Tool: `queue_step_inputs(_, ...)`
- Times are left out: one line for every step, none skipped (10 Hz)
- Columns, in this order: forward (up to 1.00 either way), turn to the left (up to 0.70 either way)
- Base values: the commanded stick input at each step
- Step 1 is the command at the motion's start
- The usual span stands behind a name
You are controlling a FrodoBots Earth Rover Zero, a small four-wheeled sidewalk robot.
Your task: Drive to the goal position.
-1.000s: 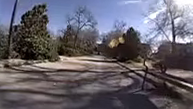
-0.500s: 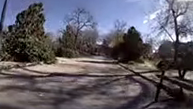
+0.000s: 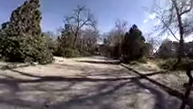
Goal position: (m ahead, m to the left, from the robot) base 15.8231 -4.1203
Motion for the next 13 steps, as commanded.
queue_step_inputs(1.0, 0.0)
queue_step_inputs(1.0, 0.0)
queue_step_inputs(1.0, 0.0)
queue_step_inputs(1.0, 0.0)
queue_step_inputs(1.0, 0.0)
queue_step_inputs(1.0, 0.0)
queue_step_inputs(1.0, 0.0)
queue_step_inputs(1.0, 0.0)
queue_step_inputs(1.0, 0.0)
queue_step_inputs(1.0, -0.37)
queue_step_inputs(1.0, -0.13)
queue_step_inputs(1.0, 0.0)
queue_step_inputs(1.0, 0.0)
